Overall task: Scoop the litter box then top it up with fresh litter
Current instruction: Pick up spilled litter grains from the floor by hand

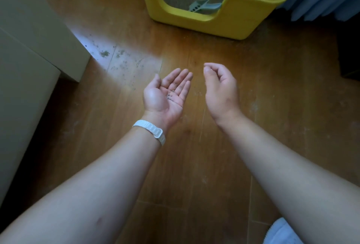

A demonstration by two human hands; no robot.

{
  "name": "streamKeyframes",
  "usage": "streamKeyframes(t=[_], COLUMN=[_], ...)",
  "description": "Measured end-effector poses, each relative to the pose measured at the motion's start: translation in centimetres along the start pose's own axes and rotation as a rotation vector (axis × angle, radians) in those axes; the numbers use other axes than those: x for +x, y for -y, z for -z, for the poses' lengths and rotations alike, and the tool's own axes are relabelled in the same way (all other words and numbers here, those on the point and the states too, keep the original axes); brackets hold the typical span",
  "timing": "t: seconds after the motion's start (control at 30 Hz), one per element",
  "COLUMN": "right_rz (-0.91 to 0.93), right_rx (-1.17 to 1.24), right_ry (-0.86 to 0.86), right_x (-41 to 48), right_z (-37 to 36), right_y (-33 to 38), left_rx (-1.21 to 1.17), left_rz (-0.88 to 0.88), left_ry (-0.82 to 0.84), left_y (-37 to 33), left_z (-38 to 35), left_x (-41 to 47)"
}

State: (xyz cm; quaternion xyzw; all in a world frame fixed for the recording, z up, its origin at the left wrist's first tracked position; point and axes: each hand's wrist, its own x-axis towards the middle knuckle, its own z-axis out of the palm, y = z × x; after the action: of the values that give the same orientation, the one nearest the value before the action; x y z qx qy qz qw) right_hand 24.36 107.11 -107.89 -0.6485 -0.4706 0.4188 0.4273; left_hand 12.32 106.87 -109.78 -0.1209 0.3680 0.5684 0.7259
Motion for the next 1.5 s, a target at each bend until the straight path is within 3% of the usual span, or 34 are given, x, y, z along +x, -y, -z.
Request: streamKeyframes(t=[0.1, 0.3, 0.6, 0.87, 1.5], right_rz=[-0.123, -0.152, -0.190, -0.263, -0.357], right_rx=[0.214, 0.599, 0.902, 0.967, 0.958], right_ry=[-0.017, 0.018, 0.010, -0.048, -0.103], right_x=[0.1, 0.3, 1.9, -0.2, -8.3], right_z=[-0.5, -0.4, 2.4, 7.6, 21.9], right_y=[1.8, 6.2, 11.1, 20.3, 56.1], left_rx=[-0.024, -0.075, -0.128, -0.117, -0.062], left_rz=[-0.036, -0.092, -0.194, -0.120, -0.111], left_ry=[0.007, 0.040, 0.036, -0.019, -0.102], left_y=[-0.4, -0.3, 1.1, 0.7, -5.2], left_z=[-2.3, -7.3, -13.9, -21.6, -48.6], left_x=[-0.6, -2.5, -5.3, -13.2, -42.0])
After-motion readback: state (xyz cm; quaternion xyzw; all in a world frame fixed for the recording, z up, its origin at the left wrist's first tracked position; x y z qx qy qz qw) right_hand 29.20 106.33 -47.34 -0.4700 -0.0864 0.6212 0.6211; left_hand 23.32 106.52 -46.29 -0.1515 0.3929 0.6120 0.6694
